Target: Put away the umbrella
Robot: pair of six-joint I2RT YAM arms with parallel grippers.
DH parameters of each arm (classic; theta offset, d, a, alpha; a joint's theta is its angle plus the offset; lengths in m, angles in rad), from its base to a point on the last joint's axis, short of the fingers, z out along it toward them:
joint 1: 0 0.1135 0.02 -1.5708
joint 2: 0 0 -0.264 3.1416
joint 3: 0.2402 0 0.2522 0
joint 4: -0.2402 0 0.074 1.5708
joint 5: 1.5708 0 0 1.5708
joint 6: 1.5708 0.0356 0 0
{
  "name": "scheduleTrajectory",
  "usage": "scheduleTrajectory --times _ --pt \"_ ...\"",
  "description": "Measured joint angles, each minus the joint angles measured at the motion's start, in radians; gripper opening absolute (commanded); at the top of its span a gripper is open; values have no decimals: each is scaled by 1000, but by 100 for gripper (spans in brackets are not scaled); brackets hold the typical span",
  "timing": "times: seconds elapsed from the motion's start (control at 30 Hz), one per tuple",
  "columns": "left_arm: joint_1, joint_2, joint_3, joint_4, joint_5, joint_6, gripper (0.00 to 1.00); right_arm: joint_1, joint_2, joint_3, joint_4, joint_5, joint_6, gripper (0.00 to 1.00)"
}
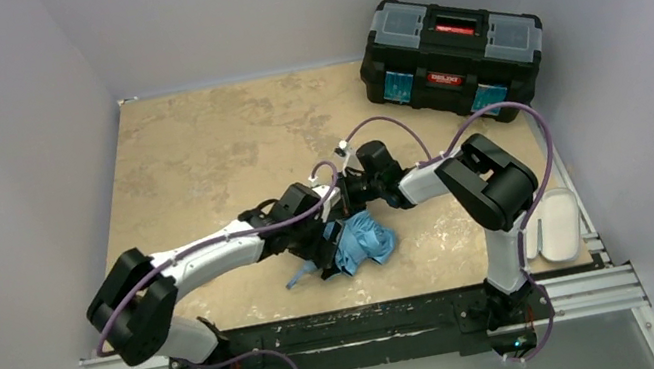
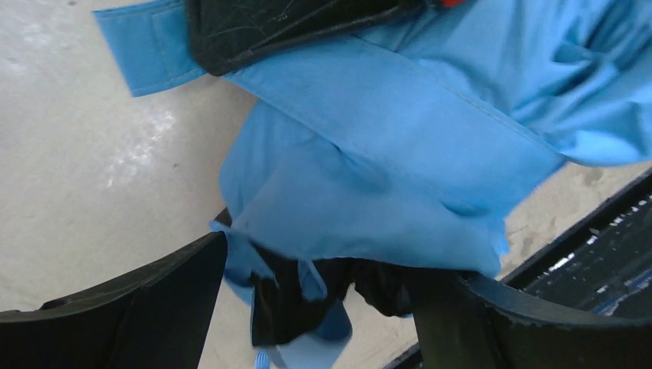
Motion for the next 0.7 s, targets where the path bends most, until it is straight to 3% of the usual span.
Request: scheduleTrajectory --times 0.13,0.23,0.3,0.47,0.7 --pt "-5 101 -28 86 19 -2 82 0 0 0 1 -15 1 0" --pt "-27 122 -27 160 11 -3 72 0 0 0 7 -15 2 0" --pt "-48 136 -27 198 -7 -6 57 -3 0 0 10 -15 3 0" --pt "-127 170 -2 214 -75 -18 0 -5 0 1 9 -15 2 0" --pt "-224 182 31 171 -237 -19 0 -5 0 50 -48 -18 8 0"
